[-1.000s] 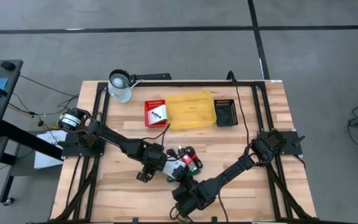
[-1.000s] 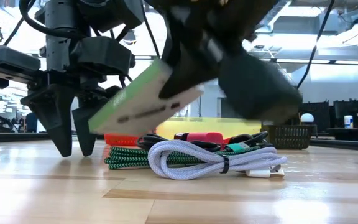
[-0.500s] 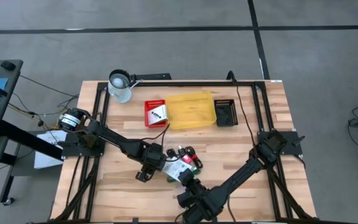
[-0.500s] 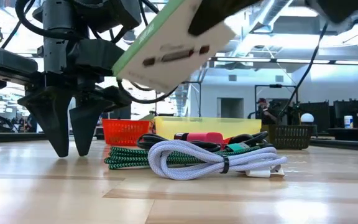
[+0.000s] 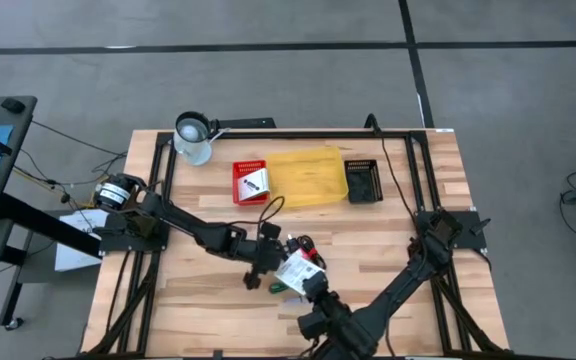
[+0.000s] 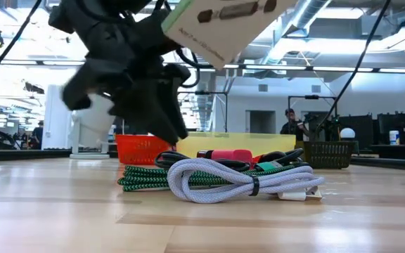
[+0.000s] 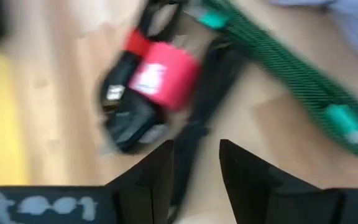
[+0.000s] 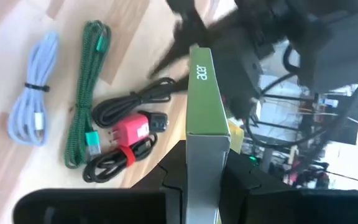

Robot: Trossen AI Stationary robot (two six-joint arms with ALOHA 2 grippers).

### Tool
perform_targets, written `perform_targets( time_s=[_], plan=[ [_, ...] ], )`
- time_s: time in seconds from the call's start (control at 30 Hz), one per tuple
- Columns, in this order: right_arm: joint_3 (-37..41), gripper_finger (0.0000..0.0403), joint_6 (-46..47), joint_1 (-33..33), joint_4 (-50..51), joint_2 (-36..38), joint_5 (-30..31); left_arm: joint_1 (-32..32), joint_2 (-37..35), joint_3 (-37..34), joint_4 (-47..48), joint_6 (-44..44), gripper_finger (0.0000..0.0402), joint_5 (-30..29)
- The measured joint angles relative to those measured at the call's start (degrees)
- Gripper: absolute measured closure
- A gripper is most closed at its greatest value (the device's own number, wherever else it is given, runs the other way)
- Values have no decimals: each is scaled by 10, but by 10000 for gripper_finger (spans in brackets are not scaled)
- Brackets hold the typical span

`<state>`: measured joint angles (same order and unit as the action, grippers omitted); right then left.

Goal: Pick and place items into bin
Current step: Put the white card reader box into the red bin

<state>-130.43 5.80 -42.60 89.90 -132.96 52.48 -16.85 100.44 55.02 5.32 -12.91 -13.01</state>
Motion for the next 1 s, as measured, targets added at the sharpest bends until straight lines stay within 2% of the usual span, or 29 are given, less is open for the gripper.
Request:
perform_targets(
  time_s=[0.3, 0.47, 0.6, 0.77, 0.93, 1.0],
  plan=[
    [-45, 361, 0, -8, 1, 6, 1, 24, 0, 0, 12, -54, 281, -192],
    [-46, 360, -2, -8, 1, 6, 1, 24, -14, 0, 57, -91, 281, -293],
    [-46, 358, -3, -8, 1, 6, 3, 22, -70, 0, 132, -67, 281, -314],
    [-46, 358, -17, -5, 1, 6, 20, 3, -177, 0, 222, -26, 281, -332],
    [-46, 358, -18, 5, 1, 6, 29, -43, -271, 0, 232, -13, 281, -280],
    [-46, 358, -19, 9, 1, 6, 39, -69, -288, 0, 233, -12, 281, -281]
  ],
)
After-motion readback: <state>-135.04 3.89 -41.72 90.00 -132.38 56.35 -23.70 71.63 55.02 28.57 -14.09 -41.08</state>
